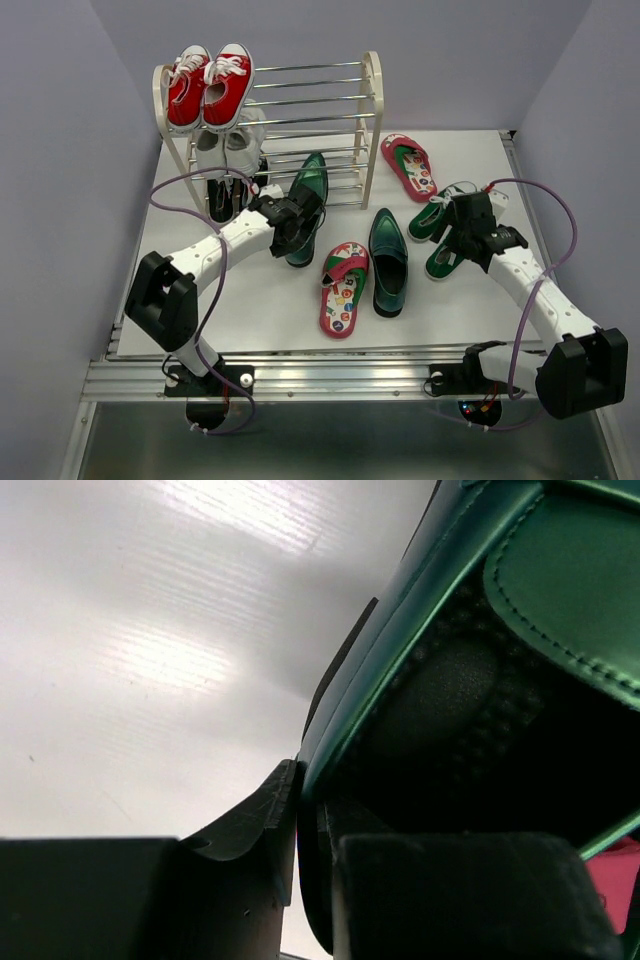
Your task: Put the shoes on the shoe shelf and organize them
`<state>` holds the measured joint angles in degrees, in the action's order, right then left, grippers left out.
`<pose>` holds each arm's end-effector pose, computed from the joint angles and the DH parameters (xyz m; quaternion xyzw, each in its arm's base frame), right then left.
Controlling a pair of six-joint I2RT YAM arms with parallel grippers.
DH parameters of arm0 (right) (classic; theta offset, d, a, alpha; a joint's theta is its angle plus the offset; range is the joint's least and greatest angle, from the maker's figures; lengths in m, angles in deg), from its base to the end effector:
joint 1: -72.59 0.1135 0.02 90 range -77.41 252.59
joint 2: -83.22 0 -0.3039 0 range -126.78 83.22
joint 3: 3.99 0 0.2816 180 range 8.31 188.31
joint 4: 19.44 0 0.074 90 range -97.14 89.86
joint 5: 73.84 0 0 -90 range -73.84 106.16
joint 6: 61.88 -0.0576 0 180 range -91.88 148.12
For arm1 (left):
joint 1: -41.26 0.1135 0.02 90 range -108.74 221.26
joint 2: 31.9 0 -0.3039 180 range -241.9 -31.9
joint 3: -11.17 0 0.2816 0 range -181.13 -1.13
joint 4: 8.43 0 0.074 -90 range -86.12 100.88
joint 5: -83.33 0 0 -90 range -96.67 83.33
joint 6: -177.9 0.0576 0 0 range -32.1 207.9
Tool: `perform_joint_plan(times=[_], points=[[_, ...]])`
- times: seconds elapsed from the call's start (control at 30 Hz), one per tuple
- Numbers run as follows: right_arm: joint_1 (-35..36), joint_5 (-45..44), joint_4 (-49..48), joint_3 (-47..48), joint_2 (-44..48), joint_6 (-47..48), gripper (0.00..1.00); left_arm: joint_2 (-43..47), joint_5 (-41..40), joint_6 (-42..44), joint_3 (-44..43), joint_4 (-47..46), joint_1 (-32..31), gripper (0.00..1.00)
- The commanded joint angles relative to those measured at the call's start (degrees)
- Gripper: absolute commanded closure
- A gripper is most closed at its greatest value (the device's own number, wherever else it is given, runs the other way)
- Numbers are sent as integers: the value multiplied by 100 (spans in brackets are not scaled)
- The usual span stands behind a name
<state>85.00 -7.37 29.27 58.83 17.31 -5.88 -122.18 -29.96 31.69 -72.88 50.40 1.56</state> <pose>0.2545 0.0325 0.2761 0.2388 0.8962 -0.0509 0.3703 0.2876 -0.2092 0.2718 -0.1804 0.9401 -0.0251 0.2880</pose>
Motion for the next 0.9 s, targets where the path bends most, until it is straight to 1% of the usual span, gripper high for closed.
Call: perform_joint_plan(times=[0.0, 0.27, 0.4, 0.47, 0.5, 0.57, 0.6, 0.63, 0.73, 0.87], points=[[8, -81, -213, 1, 25, 69, 0, 134, -422, -75, -542, -539, 112, 100], [8, -47, -213, 10, 52, 113, 0, 256, -448, -145, -376, -504, 121, 100], [8, 216, -283, 37, 69, 262, 0, 266, -448, -189, -340, -557, 138, 100], [8, 409, -458, 11, 122, 454, 0, 248, -448, -198, -349, -539, 147, 100], [8, 767, -685, -16, 227, 569, 0, 230, -440, -198, -349, -539, 156, 100], [8, 1217, -993, -104, 359, 885, 0, 213, -440, -207, -340, -539, 156, 100], [60, 1628, -1143, -174, 429, 947, 0, 204, -431, -207, -340, -530, 165, 100], [130, 1754, -1440, -192, 552, 1070, 0, 204, -422, -215, -331, -504, 165, 100], [587, 1598, -1881, -149, 606, 1193, 0, 213, -352, -268, -244, -495, 165, 100], [974, 1500, -2260, 89, 343, 1343, 0, 265, -238, -338, 28, -548, 165, 100]])
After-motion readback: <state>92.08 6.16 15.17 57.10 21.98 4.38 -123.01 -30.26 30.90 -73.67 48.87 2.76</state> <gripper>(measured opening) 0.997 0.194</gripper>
